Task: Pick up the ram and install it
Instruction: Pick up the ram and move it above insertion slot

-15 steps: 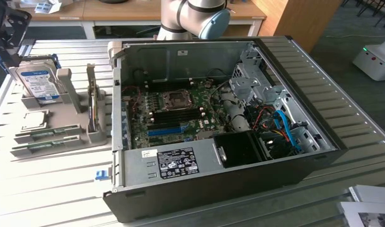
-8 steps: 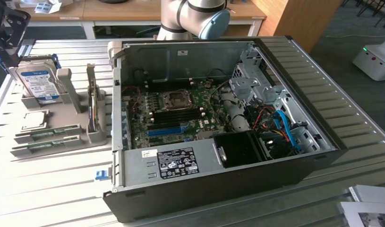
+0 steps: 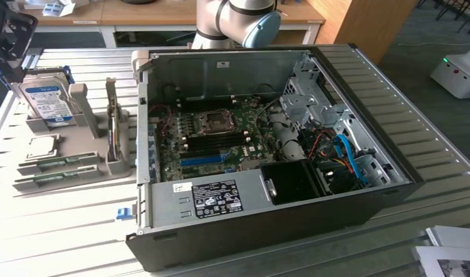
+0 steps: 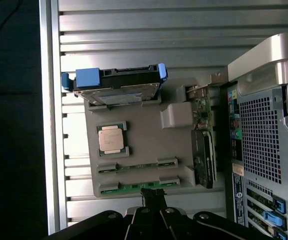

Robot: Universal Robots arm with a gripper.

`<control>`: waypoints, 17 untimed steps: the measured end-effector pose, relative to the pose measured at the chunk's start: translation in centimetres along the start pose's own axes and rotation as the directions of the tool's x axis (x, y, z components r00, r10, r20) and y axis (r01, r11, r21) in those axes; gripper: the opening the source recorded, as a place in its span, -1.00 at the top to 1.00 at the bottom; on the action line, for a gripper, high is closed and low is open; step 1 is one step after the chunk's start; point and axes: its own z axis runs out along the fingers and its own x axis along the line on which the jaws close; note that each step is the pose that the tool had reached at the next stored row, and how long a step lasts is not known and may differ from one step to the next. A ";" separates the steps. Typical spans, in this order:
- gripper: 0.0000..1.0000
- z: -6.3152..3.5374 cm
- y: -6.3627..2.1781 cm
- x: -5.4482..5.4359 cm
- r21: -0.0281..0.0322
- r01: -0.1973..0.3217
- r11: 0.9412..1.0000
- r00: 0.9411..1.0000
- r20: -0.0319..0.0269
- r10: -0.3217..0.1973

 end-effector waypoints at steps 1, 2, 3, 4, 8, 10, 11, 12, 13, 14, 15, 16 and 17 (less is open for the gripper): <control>0.80 0.02 0.00 0.0 0.000 0.000 1.000 1.000 0.000 0.000; 0.80 0.05 0.00 0.0 0.000 0.000 1.000 1.000 0.000 0.000; 0.80 0.08 0.00 0.0 0.000 0.000 1.000 1.000 0.000 0.000; 0.80 0.10 -0.01 0.0 0.000 0.000 1.000 1.000 0.000 0.000; 0.80 0.17 -0.05 0.0 0.000 0.005 1.000 1.000 0.000 -0.005; 0.80 0.20 -0.07 0.0 0.000 0.018 1.000 1.000 -0.001 -0.018; 0.80 0.22 -0.07 0.0 -0.001 0.029 1.000 1.000 -0.001 -0.029; 0.80 0.23 -0.07 0.0 -0.001 0.041 0.999 0.999 -0.002 -0.041; 0.80 0.24 -0.08 0.0 -0.001 0.053 0.999 0.999 -0.002 -0.053; 0.80 0.26 -0.08 0.0 -0.002 0.065 0.998 0.998 -0.003 -0.065; 0.80 0.28 -0.08 0.0 -0.002 0.078 0.997 0.997 -0.003 -0.078; 0.80 0.29 -0.09 0.0 -0.002 0.089 0.996 0.996 -0.004 -0.089; 0.80 0.31 -0.09 0.0 -0.003 0.101 0.995 0.995 -0.004 -0.101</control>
